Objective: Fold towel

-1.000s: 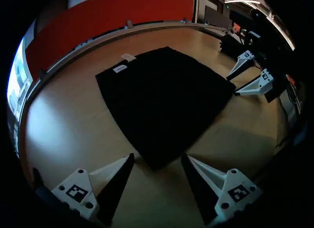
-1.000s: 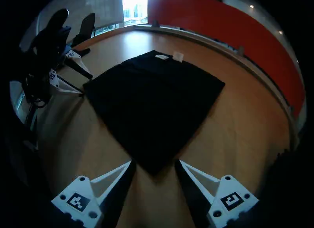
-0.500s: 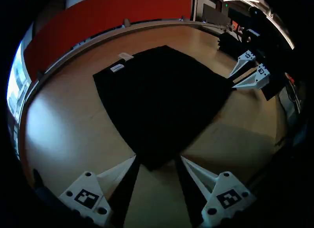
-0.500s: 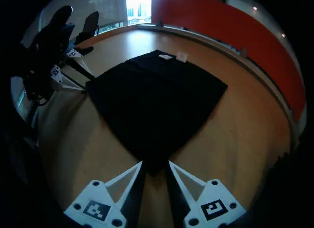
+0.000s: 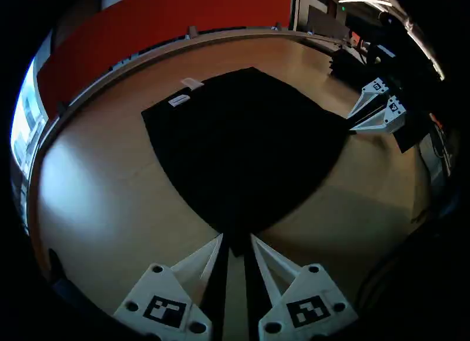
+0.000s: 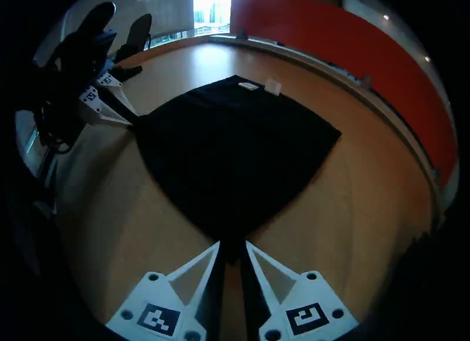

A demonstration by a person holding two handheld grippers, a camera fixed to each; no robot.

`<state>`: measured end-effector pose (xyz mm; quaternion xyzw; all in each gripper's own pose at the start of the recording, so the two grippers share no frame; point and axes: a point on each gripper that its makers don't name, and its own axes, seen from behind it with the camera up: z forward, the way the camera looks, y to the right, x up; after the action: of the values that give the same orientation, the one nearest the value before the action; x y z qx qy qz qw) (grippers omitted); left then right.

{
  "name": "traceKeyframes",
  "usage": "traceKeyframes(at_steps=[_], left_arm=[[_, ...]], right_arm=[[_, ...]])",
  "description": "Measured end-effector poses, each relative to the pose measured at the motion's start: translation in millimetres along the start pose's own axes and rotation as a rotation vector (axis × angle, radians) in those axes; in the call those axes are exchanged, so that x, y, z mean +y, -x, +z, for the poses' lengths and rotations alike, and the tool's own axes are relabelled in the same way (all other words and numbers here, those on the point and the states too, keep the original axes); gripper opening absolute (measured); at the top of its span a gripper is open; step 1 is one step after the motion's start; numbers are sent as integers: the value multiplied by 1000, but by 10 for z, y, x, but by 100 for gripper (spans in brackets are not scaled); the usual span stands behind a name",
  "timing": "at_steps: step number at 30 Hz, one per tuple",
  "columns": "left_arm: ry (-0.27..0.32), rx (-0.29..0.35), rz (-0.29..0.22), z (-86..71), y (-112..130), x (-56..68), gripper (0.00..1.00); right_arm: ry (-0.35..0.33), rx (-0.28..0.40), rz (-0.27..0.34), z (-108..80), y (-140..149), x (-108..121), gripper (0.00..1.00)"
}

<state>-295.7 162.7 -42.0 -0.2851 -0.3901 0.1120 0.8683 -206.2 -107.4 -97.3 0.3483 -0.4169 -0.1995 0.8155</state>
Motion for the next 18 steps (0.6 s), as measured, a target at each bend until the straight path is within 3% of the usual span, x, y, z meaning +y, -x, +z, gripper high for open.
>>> traceKeyframes(at_steps=[9,18], left_arm=[[0,17,-2,-102,-92,22,13],[-3,53,-28,-417,-268,-1,13]], right_arm=[[19,31,19,-131,-97,15,15],[37,81,17,-419,-321,-6,15]])
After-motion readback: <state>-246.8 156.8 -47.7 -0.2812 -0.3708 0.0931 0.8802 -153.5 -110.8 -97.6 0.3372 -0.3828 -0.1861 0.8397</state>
